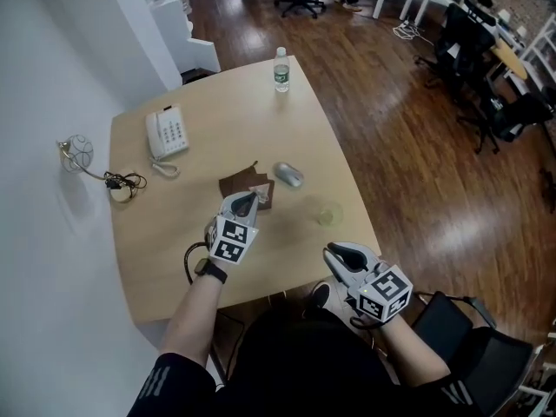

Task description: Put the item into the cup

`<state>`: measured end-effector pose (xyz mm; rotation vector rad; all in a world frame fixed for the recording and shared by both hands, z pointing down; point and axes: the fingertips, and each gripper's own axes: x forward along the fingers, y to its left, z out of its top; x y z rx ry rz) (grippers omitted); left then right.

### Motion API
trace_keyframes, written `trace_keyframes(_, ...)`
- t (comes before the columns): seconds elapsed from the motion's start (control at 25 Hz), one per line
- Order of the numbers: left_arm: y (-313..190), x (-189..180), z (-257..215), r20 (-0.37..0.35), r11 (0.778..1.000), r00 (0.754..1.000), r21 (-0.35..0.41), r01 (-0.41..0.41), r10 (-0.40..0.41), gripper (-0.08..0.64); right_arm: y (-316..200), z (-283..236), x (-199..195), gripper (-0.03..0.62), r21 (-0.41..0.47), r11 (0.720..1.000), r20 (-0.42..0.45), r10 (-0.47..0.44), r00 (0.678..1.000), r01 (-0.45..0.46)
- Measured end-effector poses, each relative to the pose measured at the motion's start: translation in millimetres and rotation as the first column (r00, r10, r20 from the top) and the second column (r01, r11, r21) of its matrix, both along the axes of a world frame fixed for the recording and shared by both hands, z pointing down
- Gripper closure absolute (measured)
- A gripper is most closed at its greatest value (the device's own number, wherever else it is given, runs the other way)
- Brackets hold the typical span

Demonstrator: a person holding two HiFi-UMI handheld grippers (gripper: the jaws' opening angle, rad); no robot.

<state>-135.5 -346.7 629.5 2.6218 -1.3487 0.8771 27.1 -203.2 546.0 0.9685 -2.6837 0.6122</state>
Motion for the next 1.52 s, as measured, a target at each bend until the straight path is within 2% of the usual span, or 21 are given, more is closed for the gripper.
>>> trace_keyframes(0.24,4,112,4,-0.011,0.989,0.989,-0.029,-0.145,0.145,0.565,6,10,53,0.534,-0.022,0.998,0.009,0.058,0.998,-0.058)
trace_keyframes(0.36,8,153,21,-0.005,0.978,0.981,-0.076,-0.195,0.195,0.565,6,16,78,0.534,-0.032,0.996,-0.004,0.086,0.996,-0.086)
trace_keyframes(0.52,19,193,53,0.039,0.958,0.965,-0.142,-0.25,0.258,0.565,9,26,106,0.534,-0.051,0.992,0.0,0.112,0.994,-0.112)
trace_keyframes(0.72,27,212,83,0.081,0.944,0.958,-0.21,-0.255,0.276,0.565,9,34,128,0.534,-0.065,0.991,-0.004,0.114,0.993,-0.114)
trace_keyframes(1.12,39,227,95,0.106,0.934,0.951,-0.247,-0.257,0.29,0.563,4,42,142,0.534,-0.074,0.994,0.007,0.077,0.997,-0.077)
trace_keyframes(1.28,45,227,101,0.104,0.925,0.95,-0.281,-0.255,0.293,0.534,1,42,138,0.534,-0.06,0.997,-0.005,0.047,0.999,-0.047)
trace_keyframes(1.52,49,229,99,0.079,0.922,0.952,-0.284,-0.263,0.296,0.456,1,42,137,0.534,-0.066,0.997,-0.006,0.026,1.0,-0.026)
